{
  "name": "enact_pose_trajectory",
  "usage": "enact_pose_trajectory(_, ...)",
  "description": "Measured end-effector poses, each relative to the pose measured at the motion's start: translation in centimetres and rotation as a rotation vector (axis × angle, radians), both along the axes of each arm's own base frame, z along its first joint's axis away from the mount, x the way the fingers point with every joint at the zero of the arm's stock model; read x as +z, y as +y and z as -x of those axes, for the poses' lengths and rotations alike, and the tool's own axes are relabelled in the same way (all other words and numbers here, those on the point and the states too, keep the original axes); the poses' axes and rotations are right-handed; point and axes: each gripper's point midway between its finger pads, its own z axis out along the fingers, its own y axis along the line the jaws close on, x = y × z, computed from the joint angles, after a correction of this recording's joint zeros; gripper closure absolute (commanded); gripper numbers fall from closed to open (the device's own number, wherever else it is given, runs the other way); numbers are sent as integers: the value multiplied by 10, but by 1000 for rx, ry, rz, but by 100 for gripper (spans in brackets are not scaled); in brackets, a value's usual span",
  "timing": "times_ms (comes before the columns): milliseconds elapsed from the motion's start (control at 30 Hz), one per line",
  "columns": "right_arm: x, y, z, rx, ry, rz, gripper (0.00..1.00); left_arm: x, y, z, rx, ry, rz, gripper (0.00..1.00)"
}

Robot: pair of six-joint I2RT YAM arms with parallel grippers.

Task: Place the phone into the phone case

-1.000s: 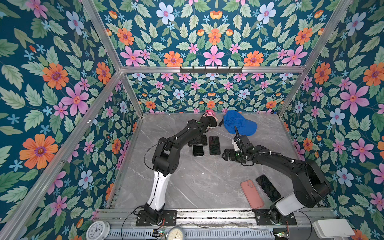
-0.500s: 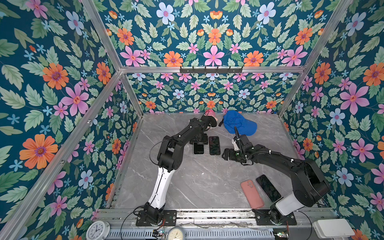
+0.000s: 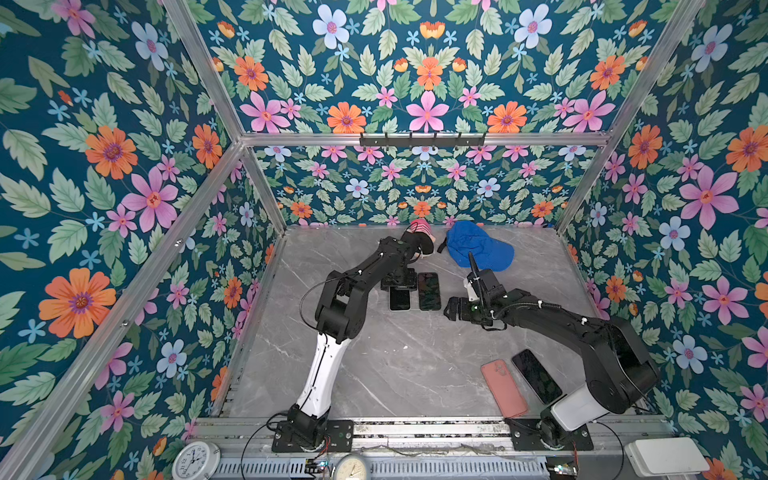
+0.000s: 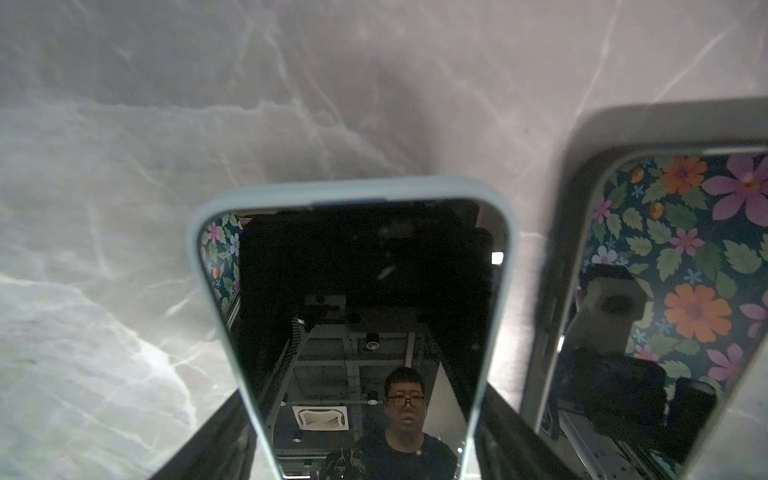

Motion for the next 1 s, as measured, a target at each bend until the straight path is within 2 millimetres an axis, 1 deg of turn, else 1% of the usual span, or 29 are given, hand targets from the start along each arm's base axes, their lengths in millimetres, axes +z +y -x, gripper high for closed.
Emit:
enact_pose_trajectory(533, -2, 0, 1, -4, 7, -1, 1, -12, -1, 1, -2, 12, -3, 40)
enact_pose_trajectory(633, -3, 0, 1, -4, 9, 0, 1, -12, -1, 1, -2, 13, -3, 38)
enact_pose_trajectory(833, -3, 0, 2, -3, 11, -1, 1, -12, -1, 1, -3, 14, -3, 29)
enact_pose_trajectory(1000, -5, 0, 2, -1, 17, -1, 1, -12, -1, 1, -3, 15, -3, 17)
